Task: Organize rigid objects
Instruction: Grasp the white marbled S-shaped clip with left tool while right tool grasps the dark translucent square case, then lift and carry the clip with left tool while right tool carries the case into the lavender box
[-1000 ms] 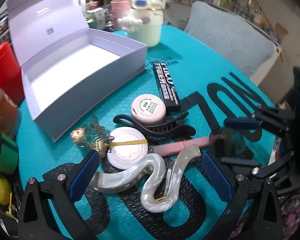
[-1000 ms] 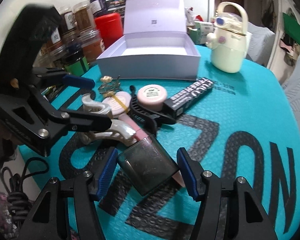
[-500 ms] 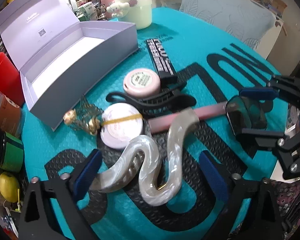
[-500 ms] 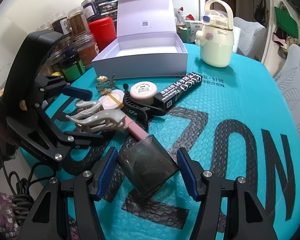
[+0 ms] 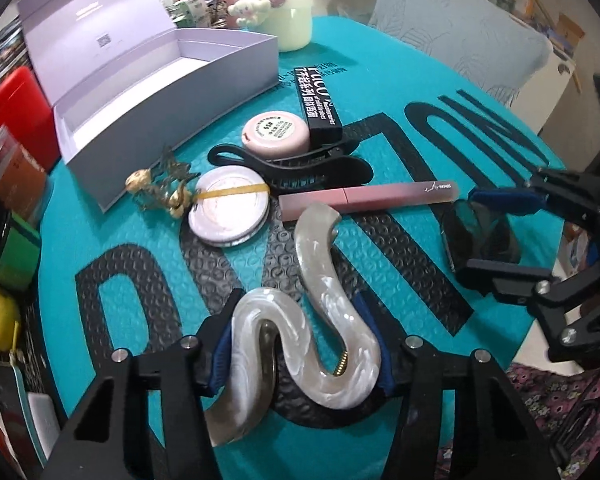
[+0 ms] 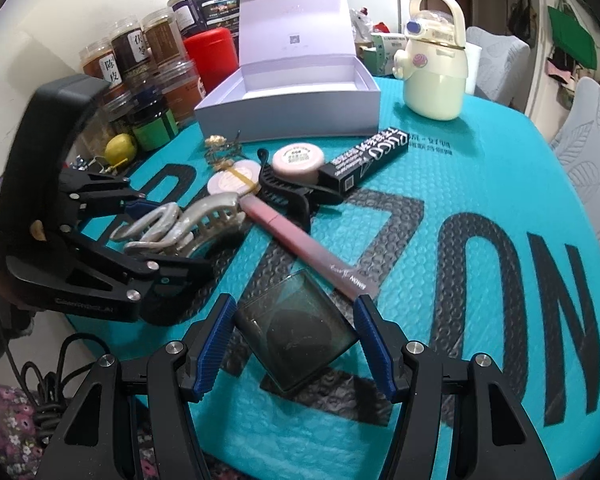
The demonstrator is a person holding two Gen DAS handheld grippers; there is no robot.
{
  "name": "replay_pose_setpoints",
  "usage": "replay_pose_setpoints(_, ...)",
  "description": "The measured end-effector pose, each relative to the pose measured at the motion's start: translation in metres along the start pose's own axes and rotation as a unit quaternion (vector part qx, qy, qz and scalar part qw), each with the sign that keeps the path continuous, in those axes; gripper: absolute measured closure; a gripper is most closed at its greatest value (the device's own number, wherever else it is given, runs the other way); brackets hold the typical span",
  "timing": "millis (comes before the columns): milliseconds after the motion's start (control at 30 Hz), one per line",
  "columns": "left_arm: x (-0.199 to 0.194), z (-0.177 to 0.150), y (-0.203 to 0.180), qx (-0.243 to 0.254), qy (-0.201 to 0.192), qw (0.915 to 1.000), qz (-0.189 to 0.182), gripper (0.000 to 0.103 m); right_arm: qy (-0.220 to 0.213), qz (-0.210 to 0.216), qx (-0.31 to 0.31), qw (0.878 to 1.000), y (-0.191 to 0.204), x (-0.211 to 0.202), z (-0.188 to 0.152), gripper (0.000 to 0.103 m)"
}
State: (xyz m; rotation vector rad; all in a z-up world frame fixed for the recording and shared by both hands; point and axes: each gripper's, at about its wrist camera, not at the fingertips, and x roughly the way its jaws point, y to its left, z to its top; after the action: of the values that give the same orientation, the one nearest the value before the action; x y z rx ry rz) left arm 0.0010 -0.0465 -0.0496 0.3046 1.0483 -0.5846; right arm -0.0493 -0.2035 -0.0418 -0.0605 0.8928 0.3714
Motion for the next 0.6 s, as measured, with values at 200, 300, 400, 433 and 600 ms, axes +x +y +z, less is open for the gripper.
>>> replay_pose_setpoints(200, -0.004, -0.007, 0.004, -0.036, -0.005, 0.9993, 0.002, 0.049, 0.004, -0.008, 0.004, 1.000, 0.002, 0.003, -0.001, 0.042)
replay_pose_setpoints(300, -0.006, -0.009, 0.006, -0.051, -0.009, 0.9987, 0.004, 0.049, 0.005, -0.012, 0.004, 1.000, 0.003, 0.003, 0.000, 0.042)
replay_pose_setpoints(400, -0.006, -0.011, 0.007, -0.059, -0.010, 0.9981, 0.010, 0.049, 0.005, -0.017, -0.005, 1.000, 0.006, 0.004, 0.000, 0.042)
replay_pose_setpoints(433, -0.006, -0.011, 0.007, -0.061, -0.011, 0.9980, 0.011, 0.049, 0.005, -0.020, -0.008, 1.000, 0.007, 0.005, 0.000, 0.042)
replay_pose_setpoints(600, -0.009, -0.015, 0.009, -0.067, -0.013, 0.9976, 0.015, 0.049, 0.025, -0.030, -0.016, 0.999, 0.009, 0.016, -0.002, 0.041)
